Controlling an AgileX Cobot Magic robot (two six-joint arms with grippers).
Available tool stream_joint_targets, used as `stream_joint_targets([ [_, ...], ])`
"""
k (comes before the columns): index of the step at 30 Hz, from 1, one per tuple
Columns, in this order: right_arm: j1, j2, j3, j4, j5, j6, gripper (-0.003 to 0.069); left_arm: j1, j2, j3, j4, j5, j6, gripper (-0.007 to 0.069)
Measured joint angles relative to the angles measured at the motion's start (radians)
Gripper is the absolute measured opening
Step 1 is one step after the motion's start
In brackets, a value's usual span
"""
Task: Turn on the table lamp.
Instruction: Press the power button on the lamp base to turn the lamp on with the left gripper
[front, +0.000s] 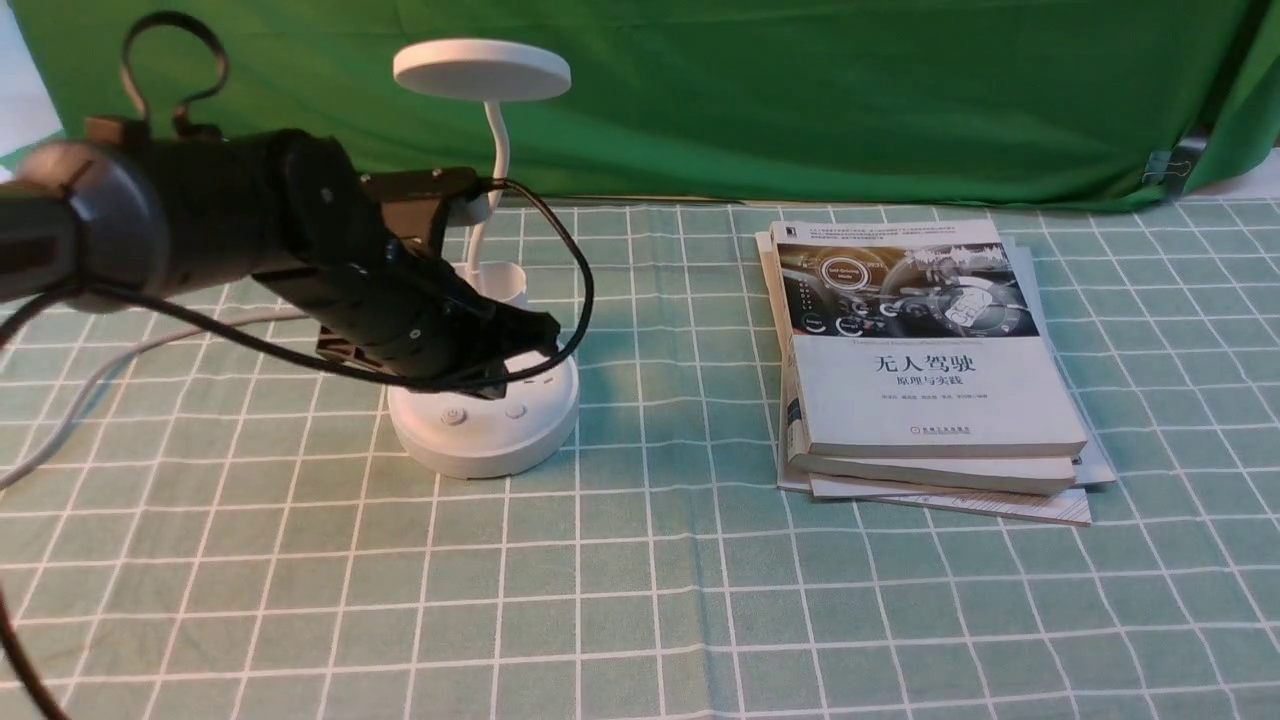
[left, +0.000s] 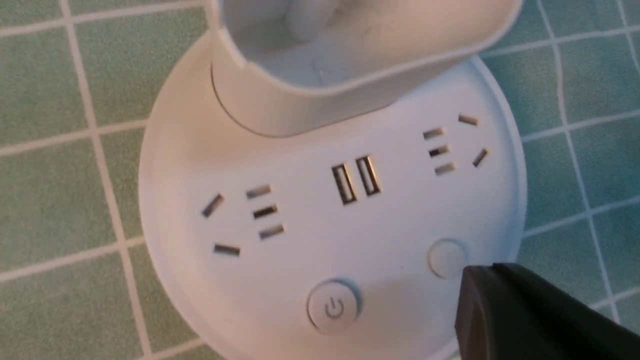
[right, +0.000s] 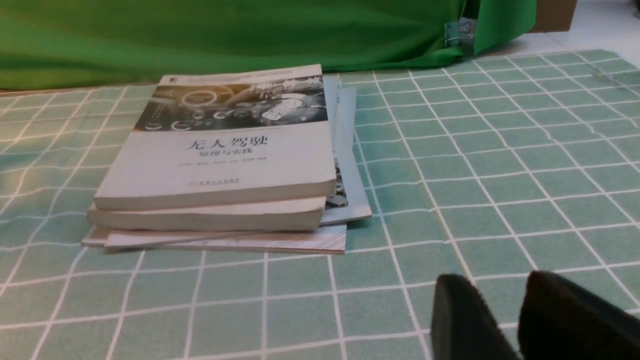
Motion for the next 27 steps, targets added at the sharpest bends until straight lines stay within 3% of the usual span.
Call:
stream_joint_targets([
  [27,0.0,0.0,0.0,0.0,0.001,0.0,0.0241,-0.023,0.105,-0.047,0.063,-0.074,-0.026,0.0002],
])
